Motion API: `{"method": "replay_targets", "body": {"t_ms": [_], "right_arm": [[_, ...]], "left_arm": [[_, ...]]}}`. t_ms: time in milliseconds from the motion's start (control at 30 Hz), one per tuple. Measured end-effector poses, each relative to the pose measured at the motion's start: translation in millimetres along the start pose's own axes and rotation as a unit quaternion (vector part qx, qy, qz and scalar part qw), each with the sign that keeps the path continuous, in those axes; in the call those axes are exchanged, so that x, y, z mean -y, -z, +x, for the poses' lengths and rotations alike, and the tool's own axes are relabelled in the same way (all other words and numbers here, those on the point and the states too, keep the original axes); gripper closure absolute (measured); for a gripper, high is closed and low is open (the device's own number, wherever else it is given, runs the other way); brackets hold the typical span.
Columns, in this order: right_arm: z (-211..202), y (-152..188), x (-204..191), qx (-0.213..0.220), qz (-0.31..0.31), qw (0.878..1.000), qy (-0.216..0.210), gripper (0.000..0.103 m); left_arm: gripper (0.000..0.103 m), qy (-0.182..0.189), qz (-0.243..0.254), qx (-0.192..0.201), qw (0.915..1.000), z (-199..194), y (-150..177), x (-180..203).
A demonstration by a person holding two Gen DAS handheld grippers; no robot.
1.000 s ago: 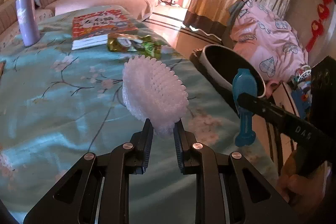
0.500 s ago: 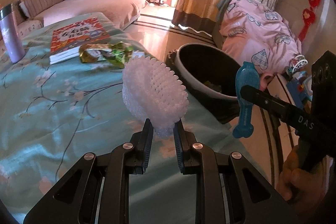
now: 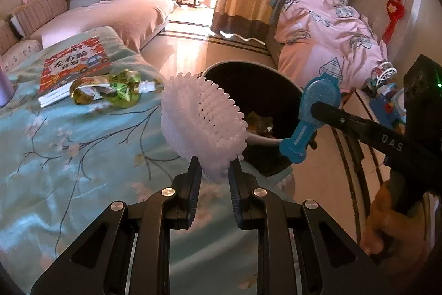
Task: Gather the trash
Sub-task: 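Carry both items over the black bin and open both tools to drop them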
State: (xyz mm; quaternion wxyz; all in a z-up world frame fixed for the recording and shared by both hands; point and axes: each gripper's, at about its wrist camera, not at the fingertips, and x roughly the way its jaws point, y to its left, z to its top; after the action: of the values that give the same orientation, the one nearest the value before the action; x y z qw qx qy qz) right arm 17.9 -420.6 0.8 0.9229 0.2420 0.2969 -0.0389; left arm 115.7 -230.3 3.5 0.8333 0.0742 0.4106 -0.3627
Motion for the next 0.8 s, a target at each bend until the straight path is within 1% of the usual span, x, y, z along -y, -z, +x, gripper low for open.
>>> {"method": "replay_targets", "body": {"t_ms": [233,400,800], "right_arm": [[2.1,-1.2,2.3,0.0,-0.007,1.0,-0.001,0.089],[2.5,-8.4,7.0,0.006,-0.002,1.0,-0.001,0.089],[6.5,-27.9,21.2,0.011,-0.003,1.0,0.02,0.089]], "left_arm": [[0.084,0.005,0.008,0.0,1.0,6.8,-9.0,9.4],[0.084,0.005,0.016,0.001,0.9999,10.6,-17.8,14.6],[0.084,0.007,0.031,-0.002,0.9995,30.0,-39.8,26.9]]}}
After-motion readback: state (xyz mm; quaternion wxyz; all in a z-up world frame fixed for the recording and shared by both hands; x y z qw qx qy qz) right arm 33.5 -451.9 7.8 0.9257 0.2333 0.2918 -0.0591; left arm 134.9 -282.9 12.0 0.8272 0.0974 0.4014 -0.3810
